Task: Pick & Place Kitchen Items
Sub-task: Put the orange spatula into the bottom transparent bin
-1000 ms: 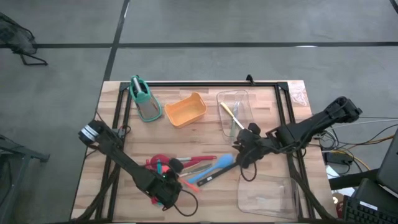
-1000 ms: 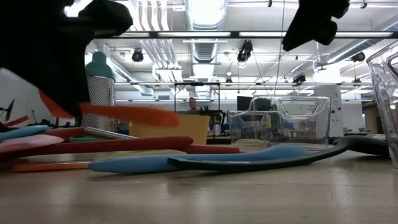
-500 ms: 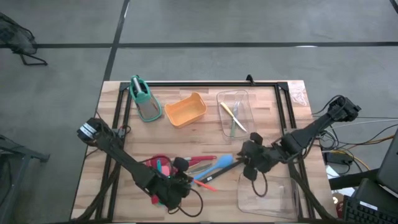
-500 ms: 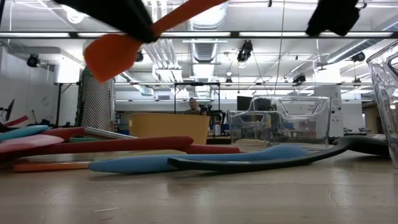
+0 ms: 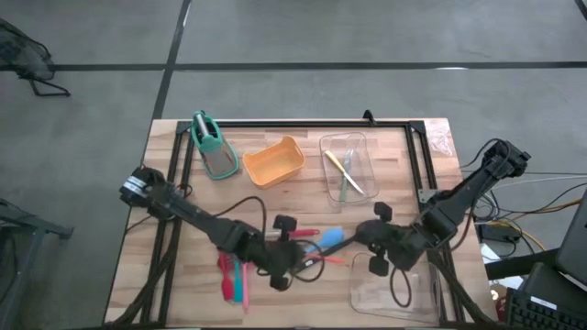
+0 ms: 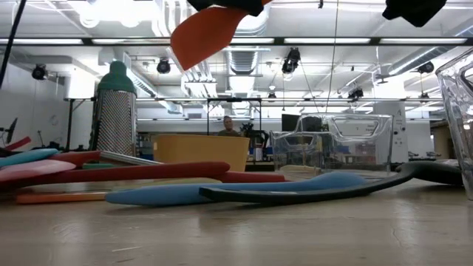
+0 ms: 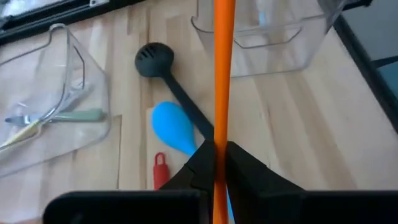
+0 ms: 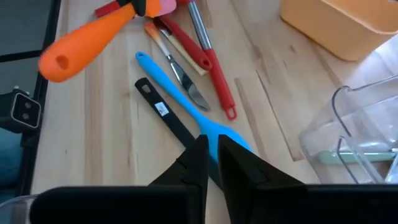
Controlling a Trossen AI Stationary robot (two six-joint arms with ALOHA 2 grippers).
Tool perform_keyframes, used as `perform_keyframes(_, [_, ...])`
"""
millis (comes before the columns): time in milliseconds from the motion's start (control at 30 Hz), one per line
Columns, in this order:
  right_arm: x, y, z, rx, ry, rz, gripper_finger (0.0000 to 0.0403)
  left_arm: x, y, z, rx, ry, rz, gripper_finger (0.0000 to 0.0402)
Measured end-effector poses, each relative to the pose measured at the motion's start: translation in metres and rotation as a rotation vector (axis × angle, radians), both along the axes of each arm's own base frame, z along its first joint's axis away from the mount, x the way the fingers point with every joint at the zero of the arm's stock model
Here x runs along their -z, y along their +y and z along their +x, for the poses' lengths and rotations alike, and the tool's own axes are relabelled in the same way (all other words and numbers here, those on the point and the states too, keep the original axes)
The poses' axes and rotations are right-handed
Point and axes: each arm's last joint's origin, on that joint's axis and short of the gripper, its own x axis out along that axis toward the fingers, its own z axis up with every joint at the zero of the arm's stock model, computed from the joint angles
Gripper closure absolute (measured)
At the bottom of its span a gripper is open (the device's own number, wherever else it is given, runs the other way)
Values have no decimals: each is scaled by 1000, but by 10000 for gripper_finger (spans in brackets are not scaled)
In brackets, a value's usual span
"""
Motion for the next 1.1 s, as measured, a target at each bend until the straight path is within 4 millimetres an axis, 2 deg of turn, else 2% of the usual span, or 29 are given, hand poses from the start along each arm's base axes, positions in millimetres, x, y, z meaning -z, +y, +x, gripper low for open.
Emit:
perform_keyframes(167, [-2, 2, -4, -8, -20, -26, 385, -4, 4, 4, 1, -4, -54, 379])
perform_keyframes(333, [4, 13, -3, 10, -56, -39, 393, -4, 3, 4, -30, -11, -95, 378])
perform_keyframes(567, [20, 35, 22, -72, -171, -84, 394, -14, 1, 11, -52, -137, -124, 379])
perform_keyframes(700, [28, 45, 33, -112, -222, -161, 391, -22, -1, 7, -31, -162, -115, 378])
perform_keyframes(933, [24, 47, 39, -71, -306, -290, 332, -38, -3, -4, -7, -202, -110, 378])
perform_keyframes(1100, [12, 48, 37, -84, -360, -288, 269, -34, -3, -14, -20, -121, -85, 378])
